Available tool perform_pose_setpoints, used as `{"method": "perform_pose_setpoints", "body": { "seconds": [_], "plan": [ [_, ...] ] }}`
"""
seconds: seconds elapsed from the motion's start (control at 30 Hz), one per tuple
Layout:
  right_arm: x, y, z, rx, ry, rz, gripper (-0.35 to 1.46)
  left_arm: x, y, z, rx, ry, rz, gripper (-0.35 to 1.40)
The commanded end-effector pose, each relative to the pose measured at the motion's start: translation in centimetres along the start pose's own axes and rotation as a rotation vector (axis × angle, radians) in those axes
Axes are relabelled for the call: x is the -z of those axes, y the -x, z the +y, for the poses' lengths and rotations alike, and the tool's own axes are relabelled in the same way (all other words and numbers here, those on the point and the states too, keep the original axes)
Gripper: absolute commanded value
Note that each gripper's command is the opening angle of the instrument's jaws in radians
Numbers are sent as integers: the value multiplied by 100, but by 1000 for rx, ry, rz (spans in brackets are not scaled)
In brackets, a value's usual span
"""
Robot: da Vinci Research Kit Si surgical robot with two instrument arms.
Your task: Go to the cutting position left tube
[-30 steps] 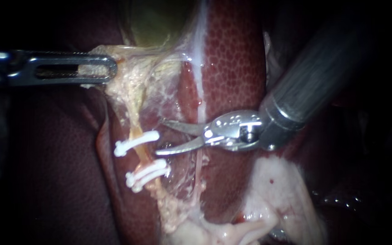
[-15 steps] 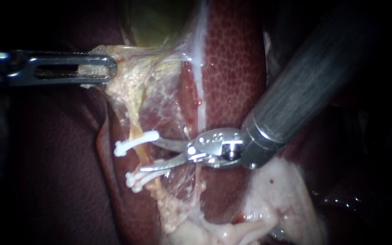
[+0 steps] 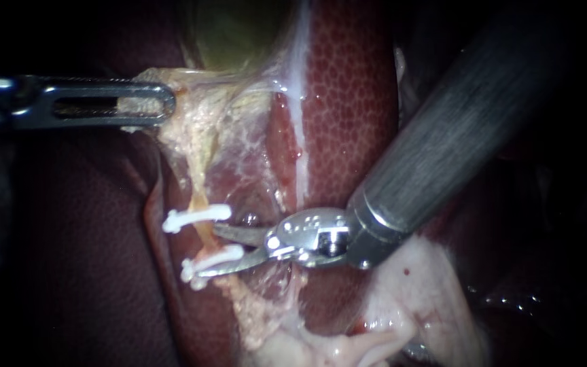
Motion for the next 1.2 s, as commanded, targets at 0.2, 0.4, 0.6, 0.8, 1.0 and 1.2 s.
{"method": "perform_pose_setpoints", "body": {
  "seconds": [0.2,0.4,0.6,0.8,1.0,1.2],
  "plan": [
    [-5,-2,6,0,-3,-6,138,-1,-1,-1,0,2,-1,-35],
    [-15,-6,13,-1,-7,-5,138,-3,-1,-2,0,3,-1,-35],
    [-26,-11,17,-5,-21,-6,137,-4,-2,-3,0,4,-2,-35],
    [-34,-14,21,-12,-16,-5,133,-6,-3,-3,-1,5,-3,-35],
    [-41,-14,27,-19,-11,-5,128,-7,-3,-4,0,6,-3,-35],
    [-49,-9,31,-29,-7,-5,128,-7,-3,-5,0,7,-3,-35]
  ]
}}
